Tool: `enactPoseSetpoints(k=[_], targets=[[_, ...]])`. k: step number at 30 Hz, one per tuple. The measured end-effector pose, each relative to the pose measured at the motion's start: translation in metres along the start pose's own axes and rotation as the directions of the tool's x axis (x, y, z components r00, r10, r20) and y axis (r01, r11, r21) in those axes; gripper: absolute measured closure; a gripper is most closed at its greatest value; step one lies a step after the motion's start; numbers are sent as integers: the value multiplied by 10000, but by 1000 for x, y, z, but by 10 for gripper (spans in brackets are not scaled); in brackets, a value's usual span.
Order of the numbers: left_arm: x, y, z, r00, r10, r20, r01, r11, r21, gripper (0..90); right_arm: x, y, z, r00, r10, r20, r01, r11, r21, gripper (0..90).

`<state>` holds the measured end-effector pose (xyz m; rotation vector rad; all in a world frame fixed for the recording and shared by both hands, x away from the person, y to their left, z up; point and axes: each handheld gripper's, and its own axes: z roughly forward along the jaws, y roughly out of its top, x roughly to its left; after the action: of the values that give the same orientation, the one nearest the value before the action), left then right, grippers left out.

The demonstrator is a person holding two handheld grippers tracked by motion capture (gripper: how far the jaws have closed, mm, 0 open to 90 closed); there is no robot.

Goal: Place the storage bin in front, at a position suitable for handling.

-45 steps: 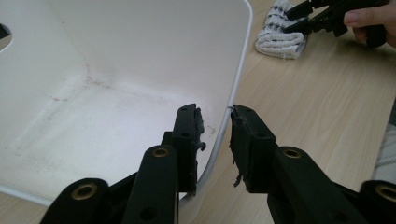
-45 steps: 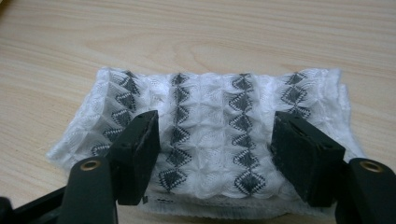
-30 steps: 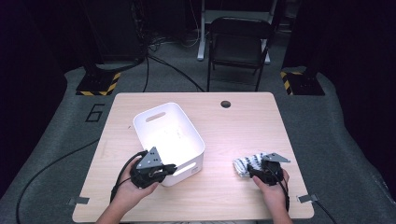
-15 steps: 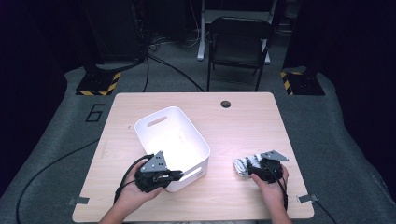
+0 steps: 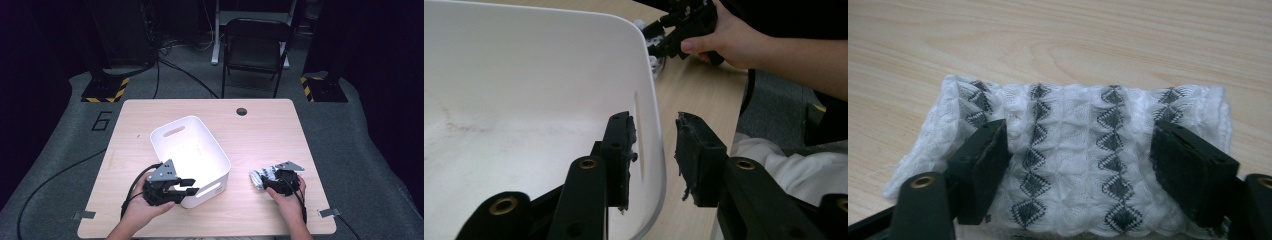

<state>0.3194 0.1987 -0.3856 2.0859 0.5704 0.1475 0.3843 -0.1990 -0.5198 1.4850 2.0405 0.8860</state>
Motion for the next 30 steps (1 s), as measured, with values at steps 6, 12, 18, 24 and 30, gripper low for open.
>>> enactPoseSetpoints(k=[6,12,18,24,30], targets=[[18,-4,-21,9976,-402,-563,373,9979,-525,615,4,0,-4,9983,-280,-502,273,9995,-132,578],[34,-9,-33,9792,-38,-2028,-33,9994,-345,598,8,0,-5,9962,-329,-808,315,9993,-185,688],[48,-17,-40,9511,-826,-2976,681,9959,-589,530,5,0,-7,9864,-166,-1635,107,9993,-369,710],[53,-20,-42,9231,-1494,-3545,1330,9886,-702,432,11,8,-20,9704,-639,-2329,338,9908,-1307,710],[58,-25,-34,9164,-2068,-3426,1920,9784,-768,399,26,21,-48,9431,-1254,-3081,442,9652,-2577,707]])
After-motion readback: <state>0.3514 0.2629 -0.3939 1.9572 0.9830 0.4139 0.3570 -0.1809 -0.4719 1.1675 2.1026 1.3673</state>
